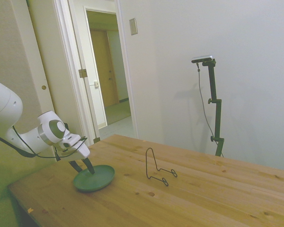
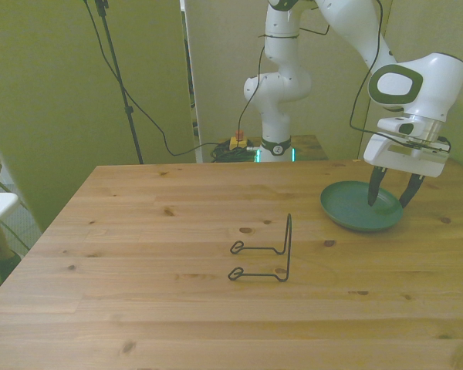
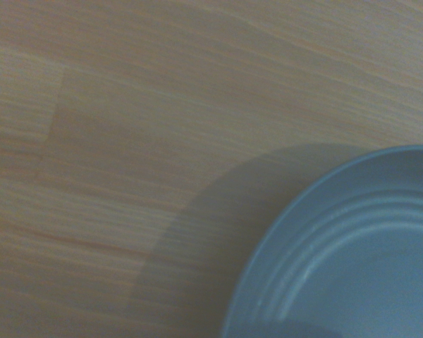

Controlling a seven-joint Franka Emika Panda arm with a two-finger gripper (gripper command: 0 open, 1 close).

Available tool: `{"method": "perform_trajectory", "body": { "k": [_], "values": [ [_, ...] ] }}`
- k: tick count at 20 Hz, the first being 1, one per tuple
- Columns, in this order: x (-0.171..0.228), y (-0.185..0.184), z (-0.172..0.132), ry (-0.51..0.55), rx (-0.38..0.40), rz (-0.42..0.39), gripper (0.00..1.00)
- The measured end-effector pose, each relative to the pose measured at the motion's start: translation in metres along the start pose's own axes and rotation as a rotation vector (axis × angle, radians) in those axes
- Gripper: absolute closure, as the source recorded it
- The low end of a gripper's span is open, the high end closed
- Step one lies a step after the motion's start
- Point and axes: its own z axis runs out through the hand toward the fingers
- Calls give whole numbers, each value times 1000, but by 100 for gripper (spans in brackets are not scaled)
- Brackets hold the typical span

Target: Load the plate

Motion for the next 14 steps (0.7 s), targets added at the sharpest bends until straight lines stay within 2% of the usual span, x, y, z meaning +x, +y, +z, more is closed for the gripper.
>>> {"method": "perform_trajectory", "body": {
  "k": [14],
  "values": [
    [3,4,6,-5,-25,7,100]
  ]
}}
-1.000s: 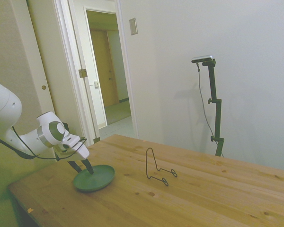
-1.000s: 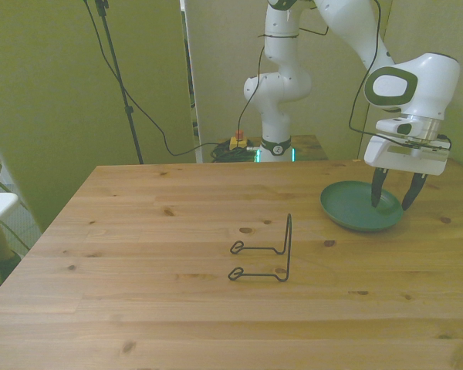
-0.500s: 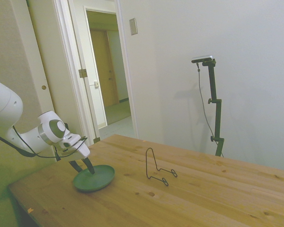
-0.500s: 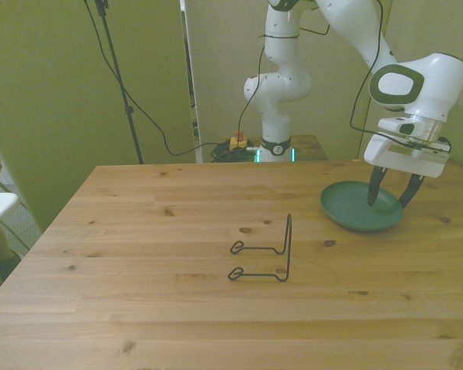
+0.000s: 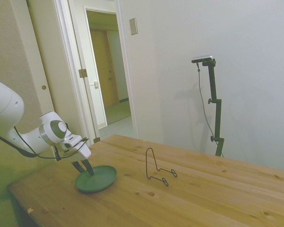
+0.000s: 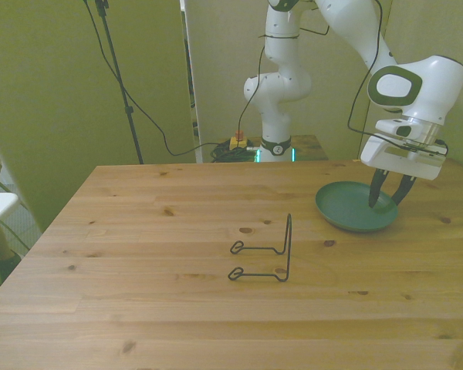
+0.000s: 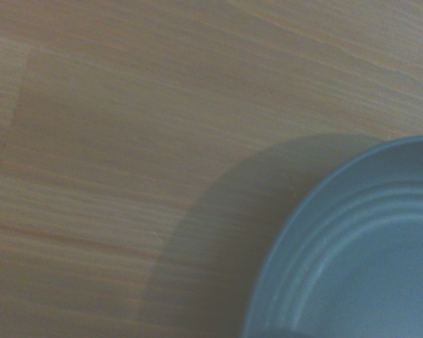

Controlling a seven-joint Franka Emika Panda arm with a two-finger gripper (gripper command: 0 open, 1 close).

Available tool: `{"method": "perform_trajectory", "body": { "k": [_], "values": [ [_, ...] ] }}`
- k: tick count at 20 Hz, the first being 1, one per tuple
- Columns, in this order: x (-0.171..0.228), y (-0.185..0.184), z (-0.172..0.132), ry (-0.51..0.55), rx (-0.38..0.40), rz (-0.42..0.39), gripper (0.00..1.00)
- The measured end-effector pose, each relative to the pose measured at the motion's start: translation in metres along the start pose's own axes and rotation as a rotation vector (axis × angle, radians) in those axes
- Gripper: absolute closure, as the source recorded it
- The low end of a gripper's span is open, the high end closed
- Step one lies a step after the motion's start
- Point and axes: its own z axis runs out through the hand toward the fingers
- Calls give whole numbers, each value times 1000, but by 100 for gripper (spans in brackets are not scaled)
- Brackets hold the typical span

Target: Load the plate

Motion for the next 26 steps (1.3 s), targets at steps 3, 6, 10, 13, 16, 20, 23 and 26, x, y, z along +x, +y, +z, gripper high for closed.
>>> {"method": "perform_trajectory", "body": {
  "k": [3,6,10,13,16,20,23,26],
  "values": [
    [1,1,2,-2,-4,2,100],
    [2,3,4,-3,-8,4,100],
    [3,5,7,-6,-15,9,100],
    [4,5,7,-5,-14,10,100],
    [4,5,6,-5,-13,9,100],
    [5,5,6,-9,-12,14,100],
    [8,7,5,-23,-7,25,100],
    [15,9,3,-34,8,41,100]
  ]
}}
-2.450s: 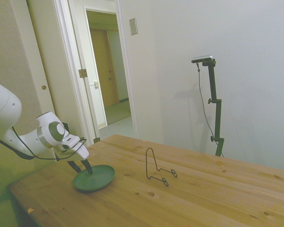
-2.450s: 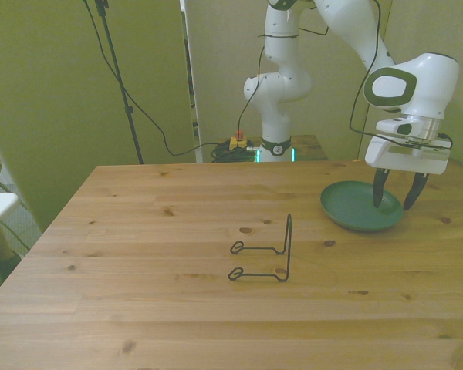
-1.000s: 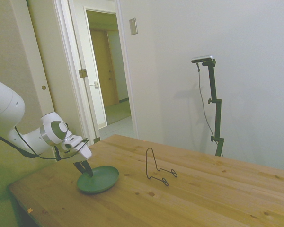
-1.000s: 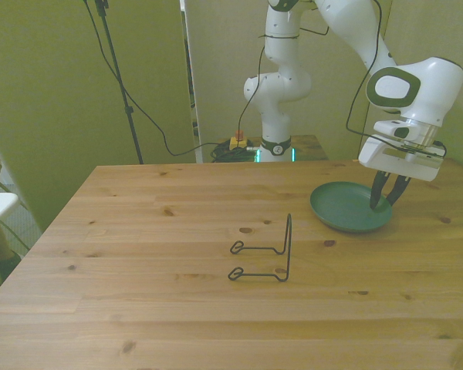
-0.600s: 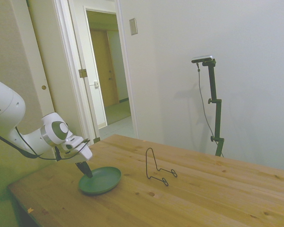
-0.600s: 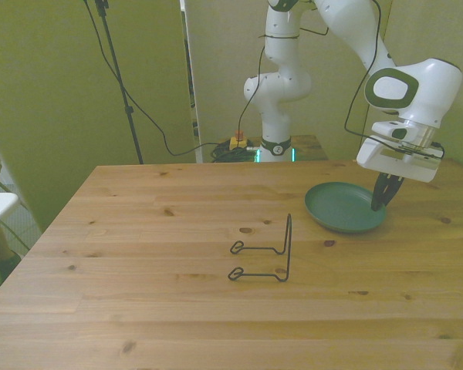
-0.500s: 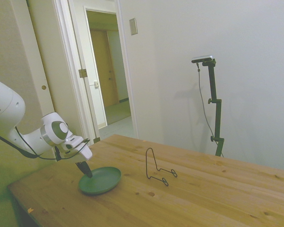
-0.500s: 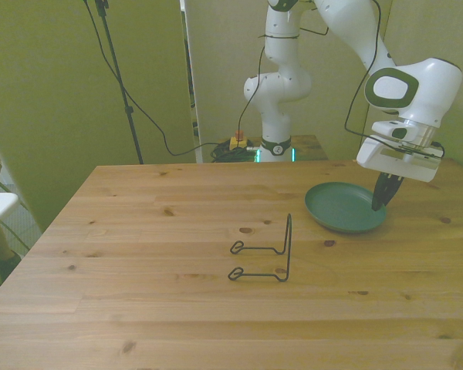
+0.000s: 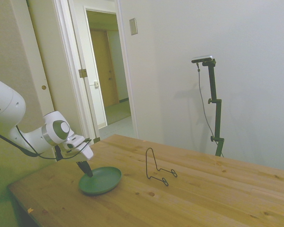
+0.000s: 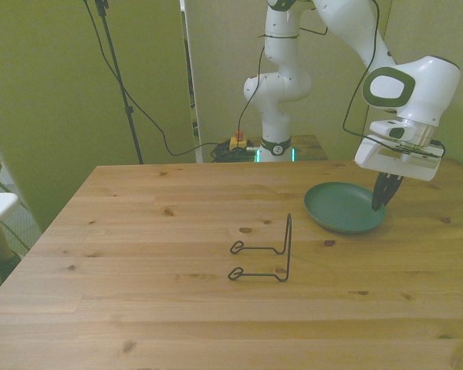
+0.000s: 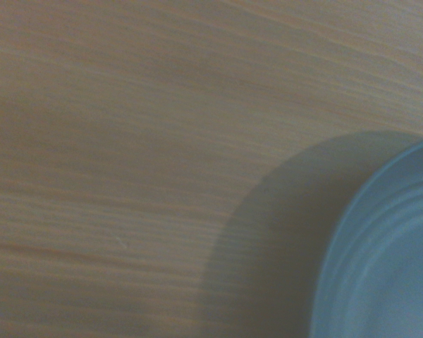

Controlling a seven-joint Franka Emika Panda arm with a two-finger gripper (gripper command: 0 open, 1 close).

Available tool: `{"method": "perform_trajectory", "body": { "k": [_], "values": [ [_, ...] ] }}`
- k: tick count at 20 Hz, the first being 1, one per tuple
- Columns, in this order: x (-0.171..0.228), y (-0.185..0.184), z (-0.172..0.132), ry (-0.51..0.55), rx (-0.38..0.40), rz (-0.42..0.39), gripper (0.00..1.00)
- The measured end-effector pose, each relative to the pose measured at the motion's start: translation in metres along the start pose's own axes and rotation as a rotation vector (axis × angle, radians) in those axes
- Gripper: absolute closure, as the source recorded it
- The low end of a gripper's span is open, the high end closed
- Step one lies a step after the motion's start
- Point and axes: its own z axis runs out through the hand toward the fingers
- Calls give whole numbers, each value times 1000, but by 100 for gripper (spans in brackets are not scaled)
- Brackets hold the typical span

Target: Load the plate

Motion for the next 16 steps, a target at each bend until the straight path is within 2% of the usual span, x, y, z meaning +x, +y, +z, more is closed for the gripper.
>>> {"method": "perform_trajectory", "body": {
  "k": [6,16],
  "values": [
    [16,6,-16,-2,27,13,100],
    [65,15,-82,28,143,54,100]
  ]
}}
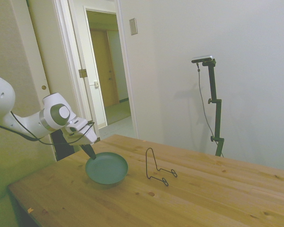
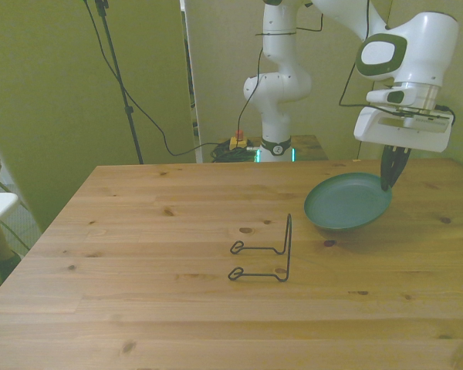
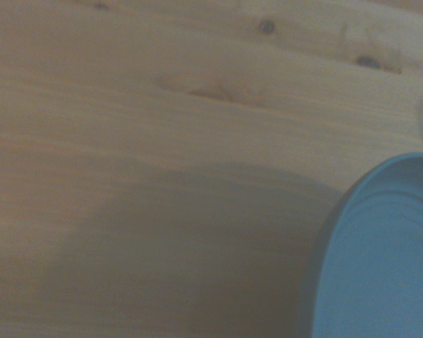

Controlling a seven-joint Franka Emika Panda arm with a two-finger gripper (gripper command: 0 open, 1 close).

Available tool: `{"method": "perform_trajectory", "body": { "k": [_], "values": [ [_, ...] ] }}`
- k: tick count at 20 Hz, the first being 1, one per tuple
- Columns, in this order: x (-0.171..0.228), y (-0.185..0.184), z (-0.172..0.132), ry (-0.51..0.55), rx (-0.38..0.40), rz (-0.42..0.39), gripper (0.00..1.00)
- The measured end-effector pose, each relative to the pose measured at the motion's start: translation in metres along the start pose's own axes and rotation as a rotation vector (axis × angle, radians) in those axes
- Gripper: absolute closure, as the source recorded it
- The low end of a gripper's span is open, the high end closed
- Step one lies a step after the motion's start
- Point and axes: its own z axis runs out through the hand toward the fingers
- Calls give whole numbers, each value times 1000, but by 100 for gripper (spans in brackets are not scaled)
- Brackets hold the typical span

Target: Load the plate

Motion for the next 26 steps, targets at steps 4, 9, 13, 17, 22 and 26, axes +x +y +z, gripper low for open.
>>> {"method": "perform_trajectory", "body": {
  "k": [4,9,13,17,22,26],
  "values": [
    [29,3,-30,15,53,11,100],
    [86,15,-66,43,121,25,100],
    [127,26,-82,59,155,40,100],
    [152,32,-99,33,216,58,100],
    [188,57,-104,-31,307,107,100],
    [205,75,-104,-16,305,133,100]
  ]
}}
